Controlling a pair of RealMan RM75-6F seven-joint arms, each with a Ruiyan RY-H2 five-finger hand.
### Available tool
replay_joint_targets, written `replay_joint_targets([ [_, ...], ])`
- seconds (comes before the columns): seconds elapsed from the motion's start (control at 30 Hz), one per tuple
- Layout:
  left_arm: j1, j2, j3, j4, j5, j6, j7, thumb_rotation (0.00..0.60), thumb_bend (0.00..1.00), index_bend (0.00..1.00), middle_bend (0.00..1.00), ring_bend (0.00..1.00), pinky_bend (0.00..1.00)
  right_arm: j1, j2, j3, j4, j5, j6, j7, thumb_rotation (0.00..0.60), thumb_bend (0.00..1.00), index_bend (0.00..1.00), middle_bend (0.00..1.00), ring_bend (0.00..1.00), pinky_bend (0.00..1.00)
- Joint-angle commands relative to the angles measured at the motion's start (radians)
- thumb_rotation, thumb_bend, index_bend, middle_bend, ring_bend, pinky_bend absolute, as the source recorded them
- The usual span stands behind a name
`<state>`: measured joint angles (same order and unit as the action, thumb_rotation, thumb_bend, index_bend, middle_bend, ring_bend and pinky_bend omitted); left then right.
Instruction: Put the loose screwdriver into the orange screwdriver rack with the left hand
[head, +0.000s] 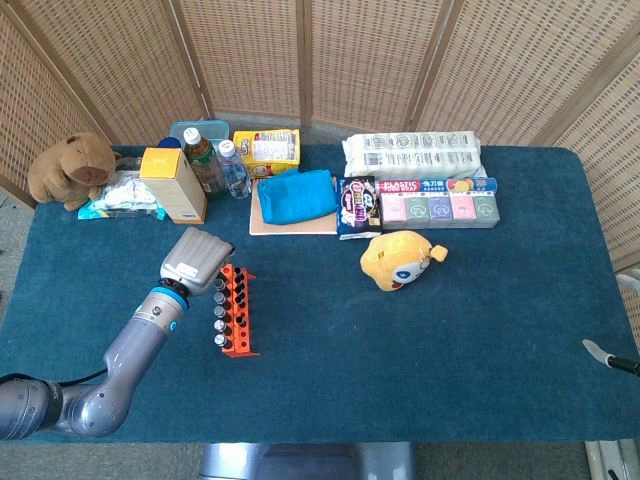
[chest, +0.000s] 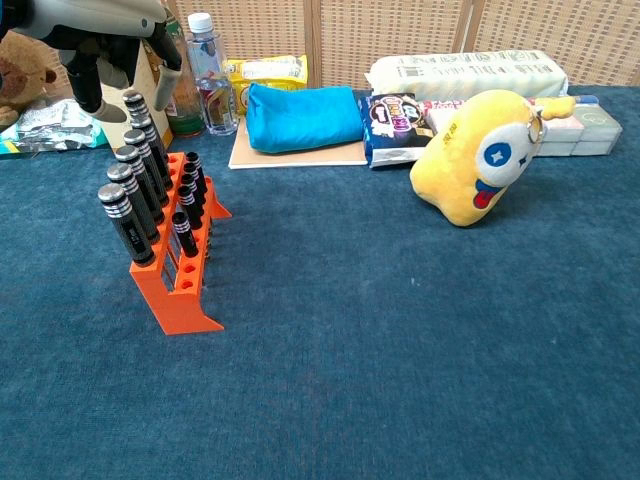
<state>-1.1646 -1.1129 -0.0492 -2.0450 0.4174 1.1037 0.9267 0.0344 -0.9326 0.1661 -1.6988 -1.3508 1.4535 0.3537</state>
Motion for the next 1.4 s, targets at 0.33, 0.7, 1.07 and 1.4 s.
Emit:
replay_joint_targets([
  [0.33,-0.003,0.012,-0.001,-0.014,0.002,0.007,-0.007,0.6,0.33,0.39,1.0,1.0,1.0,-0.002,0.001,0.0,-0.003,0.0,0.003,-0.001,0.6,0.05,0.18,0.11,0.08,0.21],
  [0.7,0.024,0.042,-0.028,-0.024,0.071,-0.011,-0.093,0.6,0.32,0.39,1.0,0.98,1.0,-0.003,0.004,0.001,-0.004,-0.001,0.006,0.004,0.6,0.05,0.18,0.11,0.08,0.21],
  [1.07,0.104,0.153,-0.023,-0.017,0.334,-0.187,-0.296,0.6,0.28,0.39,0.96,0.94,1.0,0.0,0.001,-0.003,-0.008,-0.003,0.0,-0.011,0.6,0.05,0.17,0.11,0.08,0.22],
  [1.4,0.089,0.147,-0.008,-0.013,0.327,-0.212,-0.285,0.6,0.28,0.4,0.96,0.94,1.0,-0.002,0.003,-0.003,-0.012,-0.002,0.002,-0.013,0.6,0.05,0.17,0.11,0.08,0.22],
])
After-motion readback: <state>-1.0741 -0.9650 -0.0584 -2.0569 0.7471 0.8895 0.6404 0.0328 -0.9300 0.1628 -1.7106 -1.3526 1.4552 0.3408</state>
